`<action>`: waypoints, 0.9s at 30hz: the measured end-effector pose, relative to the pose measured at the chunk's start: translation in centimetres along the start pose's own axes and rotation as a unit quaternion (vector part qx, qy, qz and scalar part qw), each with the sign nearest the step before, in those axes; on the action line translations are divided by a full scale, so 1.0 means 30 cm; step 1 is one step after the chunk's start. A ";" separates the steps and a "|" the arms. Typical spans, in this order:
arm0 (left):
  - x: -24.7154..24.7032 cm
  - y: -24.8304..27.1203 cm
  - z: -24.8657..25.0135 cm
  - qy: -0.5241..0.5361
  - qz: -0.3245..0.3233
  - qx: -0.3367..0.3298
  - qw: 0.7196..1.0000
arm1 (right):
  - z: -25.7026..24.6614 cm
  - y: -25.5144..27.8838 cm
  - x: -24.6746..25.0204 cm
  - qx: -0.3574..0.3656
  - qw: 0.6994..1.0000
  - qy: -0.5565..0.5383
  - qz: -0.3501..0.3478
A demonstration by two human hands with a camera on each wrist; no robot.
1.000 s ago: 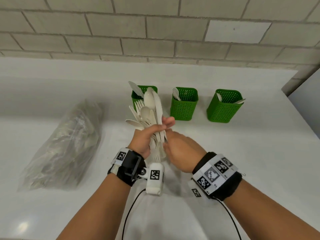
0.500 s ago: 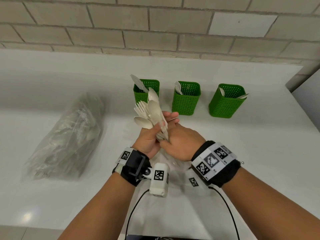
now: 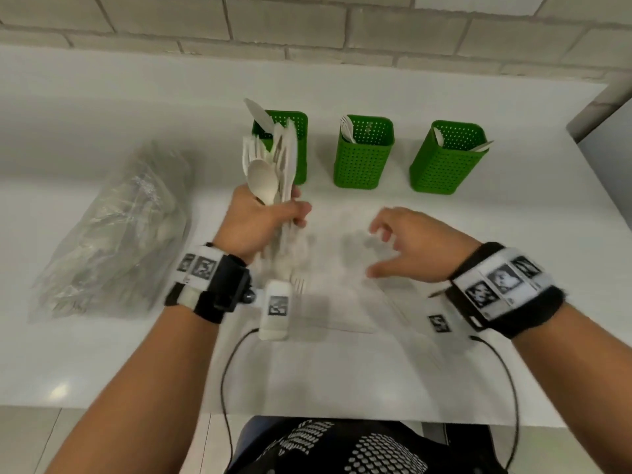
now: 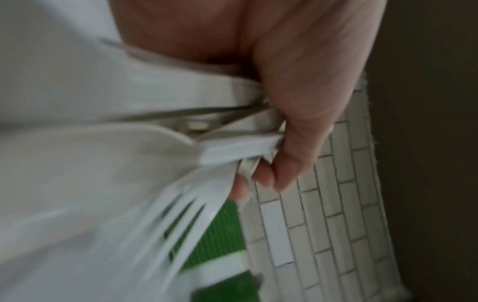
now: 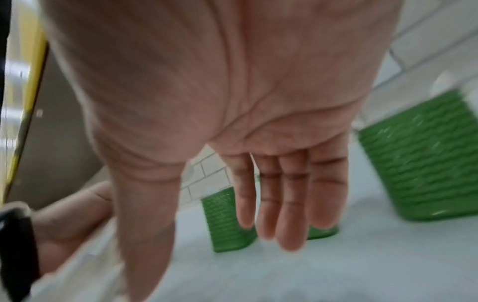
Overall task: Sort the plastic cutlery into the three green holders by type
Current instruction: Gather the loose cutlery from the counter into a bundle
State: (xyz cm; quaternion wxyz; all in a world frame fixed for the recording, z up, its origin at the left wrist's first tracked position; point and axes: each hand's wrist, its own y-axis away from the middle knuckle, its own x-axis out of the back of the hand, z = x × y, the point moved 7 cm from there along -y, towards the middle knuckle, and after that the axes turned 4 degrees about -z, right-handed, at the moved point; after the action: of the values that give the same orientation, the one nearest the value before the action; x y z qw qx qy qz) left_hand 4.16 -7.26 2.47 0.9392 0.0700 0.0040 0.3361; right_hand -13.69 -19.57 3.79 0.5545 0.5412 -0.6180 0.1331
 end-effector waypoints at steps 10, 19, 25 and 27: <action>-0.048 -0.027 -0.139 -0.522 -0.098 0.115 0.839 | 0.154 0.115 -0.258 -0.087 0.986 0.110 -0.089; -0.132 -0.057 -0.157 -0.594 -0.122 0.113 0.787 | -0.094 0.072 -0.262 0.092 0.990 0.103 0.009; -0.090 -0.057 -0.136 -0.546 -0.094 0.085 0.828 | -0.176 0.028 -0.320 0.127 0.975 0.184 -0.010; -0.051 -0.054 -0.111 -0.423 -0.092 0.079 0.898 | -0.162 0.021 -0.304 0.107 0.975 0.193 -0.013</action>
State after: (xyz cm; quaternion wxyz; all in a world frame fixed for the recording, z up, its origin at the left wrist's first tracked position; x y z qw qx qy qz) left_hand 3.82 -9.06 -1.10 0.8704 0.2793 -0.3606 0.1856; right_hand -13.41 -10.85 -1.80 0.6038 0.5695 -0.4742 0.2937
